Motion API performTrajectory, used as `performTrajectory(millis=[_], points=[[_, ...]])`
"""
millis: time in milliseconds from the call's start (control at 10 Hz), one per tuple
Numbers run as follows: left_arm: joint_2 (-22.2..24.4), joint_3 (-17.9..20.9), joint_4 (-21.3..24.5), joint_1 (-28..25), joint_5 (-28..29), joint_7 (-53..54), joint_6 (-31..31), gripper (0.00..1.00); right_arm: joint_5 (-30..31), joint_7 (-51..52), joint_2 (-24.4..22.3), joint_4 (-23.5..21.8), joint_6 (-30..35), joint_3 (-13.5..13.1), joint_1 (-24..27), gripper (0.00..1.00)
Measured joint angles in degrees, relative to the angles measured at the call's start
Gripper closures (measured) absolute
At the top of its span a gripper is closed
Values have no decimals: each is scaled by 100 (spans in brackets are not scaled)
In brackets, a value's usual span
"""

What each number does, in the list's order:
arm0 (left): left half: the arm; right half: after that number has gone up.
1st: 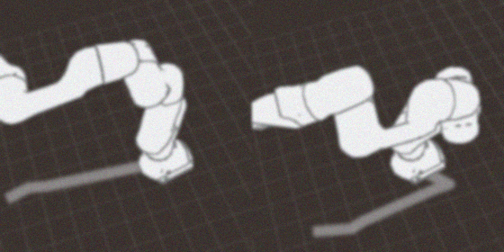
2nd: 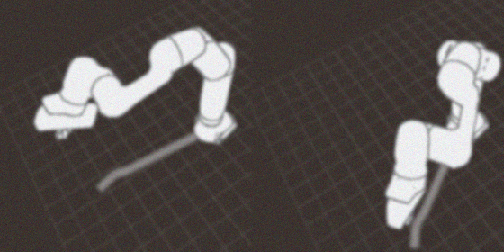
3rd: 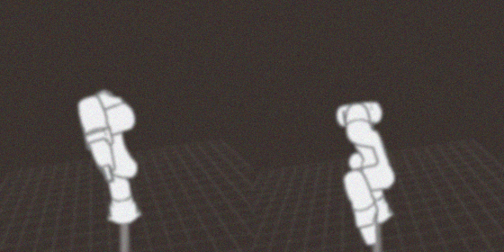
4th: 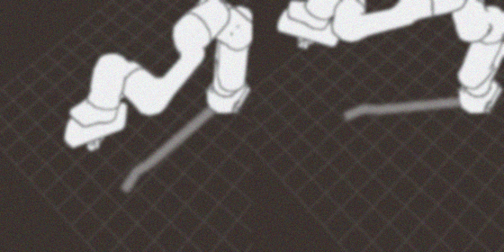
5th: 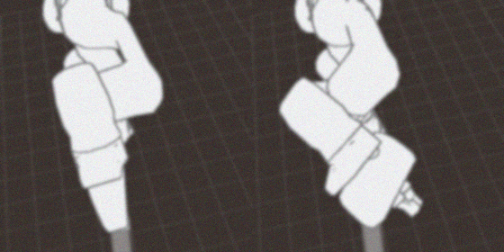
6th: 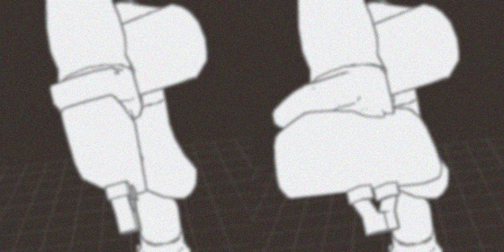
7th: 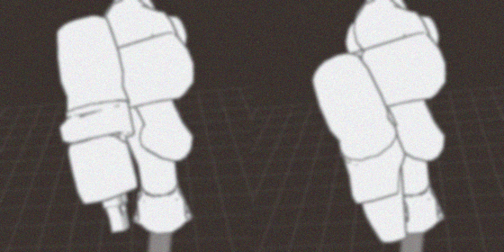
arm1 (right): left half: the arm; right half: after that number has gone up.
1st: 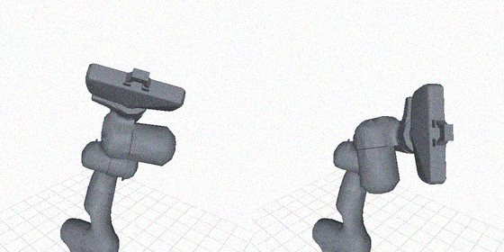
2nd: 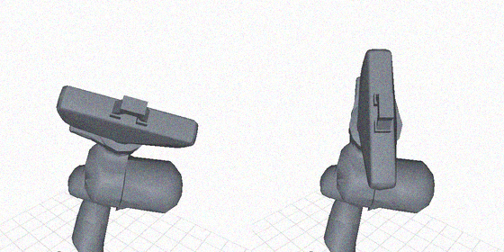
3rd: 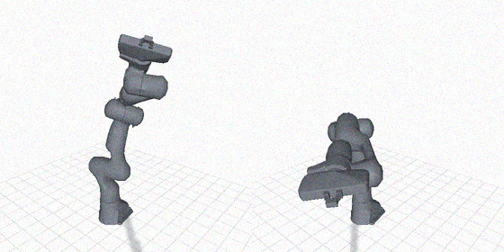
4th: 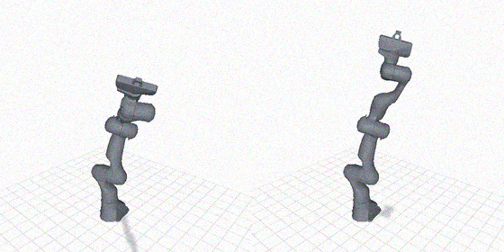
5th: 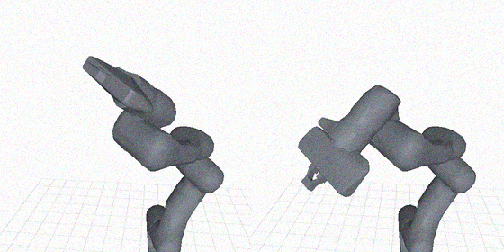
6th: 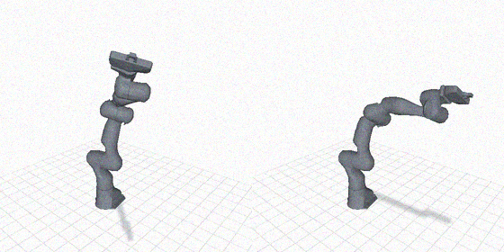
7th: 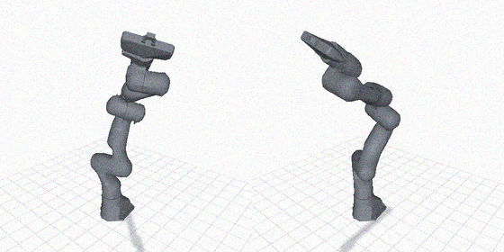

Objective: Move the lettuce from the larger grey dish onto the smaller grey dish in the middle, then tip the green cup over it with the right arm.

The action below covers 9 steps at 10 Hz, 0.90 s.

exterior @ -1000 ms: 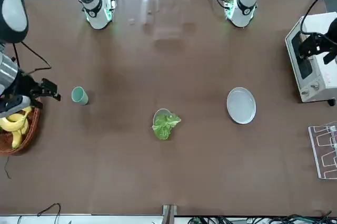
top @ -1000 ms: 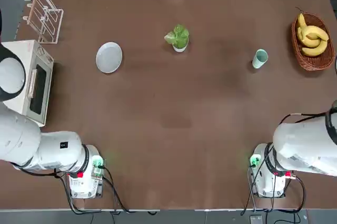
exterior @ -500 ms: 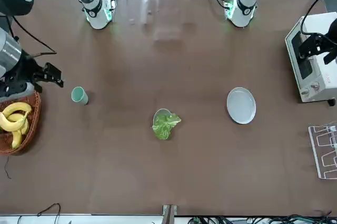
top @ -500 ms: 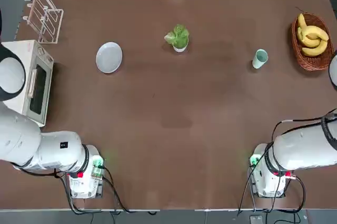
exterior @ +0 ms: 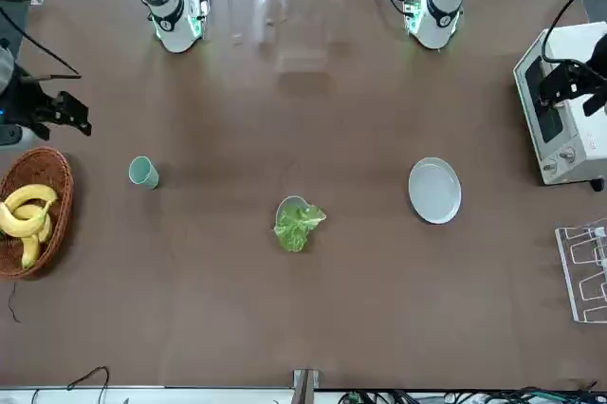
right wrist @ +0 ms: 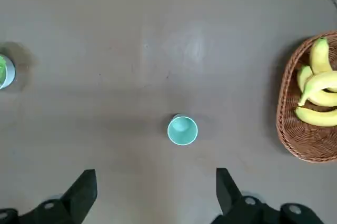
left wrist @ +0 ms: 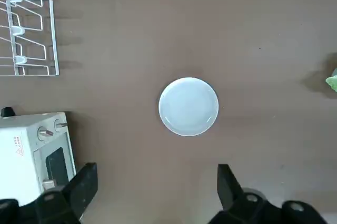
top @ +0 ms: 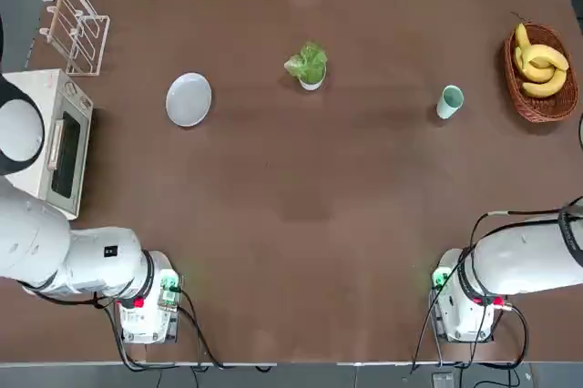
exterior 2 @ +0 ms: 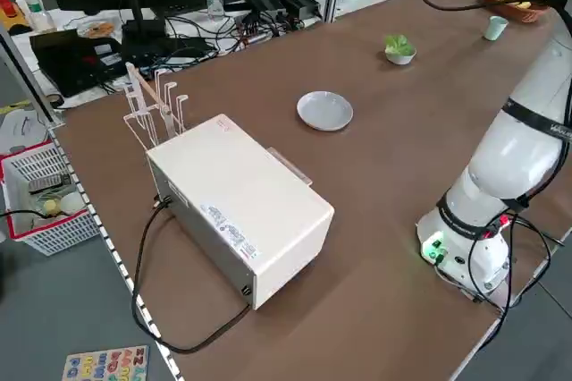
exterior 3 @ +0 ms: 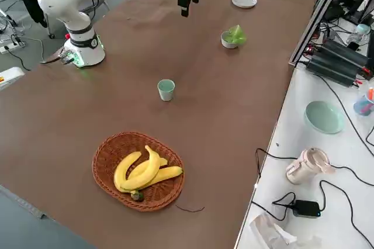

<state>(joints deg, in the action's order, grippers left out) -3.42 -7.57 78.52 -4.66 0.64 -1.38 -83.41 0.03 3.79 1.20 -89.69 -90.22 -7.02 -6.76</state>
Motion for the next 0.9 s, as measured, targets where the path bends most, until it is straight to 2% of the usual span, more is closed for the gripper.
performTrajectory(millis=[900], points=[[0,1,0,0,0,0,0,0,20,-76,-7,-58,-366,-44,5,0]])
